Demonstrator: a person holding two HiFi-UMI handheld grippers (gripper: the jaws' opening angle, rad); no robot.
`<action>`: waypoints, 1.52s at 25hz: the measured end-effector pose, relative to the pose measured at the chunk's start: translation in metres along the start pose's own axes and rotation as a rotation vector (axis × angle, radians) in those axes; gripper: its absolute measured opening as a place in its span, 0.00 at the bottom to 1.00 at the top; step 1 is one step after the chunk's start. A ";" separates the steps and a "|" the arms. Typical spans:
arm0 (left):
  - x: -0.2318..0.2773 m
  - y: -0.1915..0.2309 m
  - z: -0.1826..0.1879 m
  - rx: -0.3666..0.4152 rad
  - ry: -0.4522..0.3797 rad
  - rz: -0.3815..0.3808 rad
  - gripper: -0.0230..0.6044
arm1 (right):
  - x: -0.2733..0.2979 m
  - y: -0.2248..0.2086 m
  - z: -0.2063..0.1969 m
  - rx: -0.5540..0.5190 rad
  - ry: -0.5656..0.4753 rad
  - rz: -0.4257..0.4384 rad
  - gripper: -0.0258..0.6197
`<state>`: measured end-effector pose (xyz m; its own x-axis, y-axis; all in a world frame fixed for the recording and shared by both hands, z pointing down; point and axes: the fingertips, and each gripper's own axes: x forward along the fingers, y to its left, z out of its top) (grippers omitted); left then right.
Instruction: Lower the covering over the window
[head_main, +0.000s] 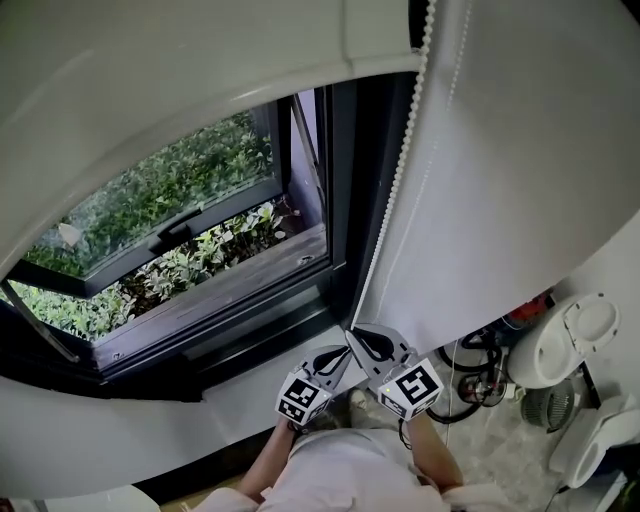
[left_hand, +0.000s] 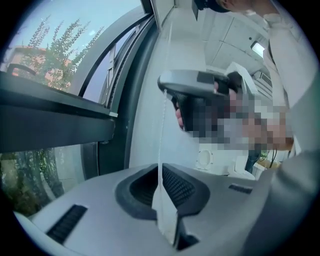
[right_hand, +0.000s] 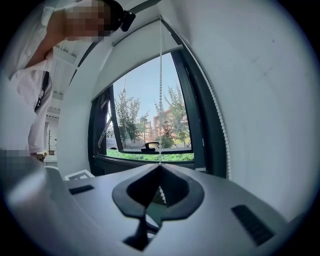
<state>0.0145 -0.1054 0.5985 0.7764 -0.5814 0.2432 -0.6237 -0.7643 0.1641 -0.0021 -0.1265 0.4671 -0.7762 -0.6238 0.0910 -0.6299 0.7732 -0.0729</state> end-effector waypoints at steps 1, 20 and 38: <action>-0.003 0.000 0.005 -0.001 -0.007 -0.001 0.07 | -0.001 -0.001 -0.006 0.008 0.010 -0.003 0.03; -0.060 -0.019 0.197 0.175 -0.285 -0.046 0.24 | -0.005 -0.008 -0.020 0.040 0.024 -0.012 0.03; -0.045 -0.027 0.293 0.254 -0.387 -0.075 0.07 | -0.001 0.005 -0.021 0.035 0.026 0.004 0.03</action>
<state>0.0229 -0.1407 0.3029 0.8255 -0.5461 -0.1424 -0.5598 -0.8245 -0.0833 -0.0035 -0.1197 0.4877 -0.7780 -0.6175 0.1160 -0.6279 0.7709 -0.1074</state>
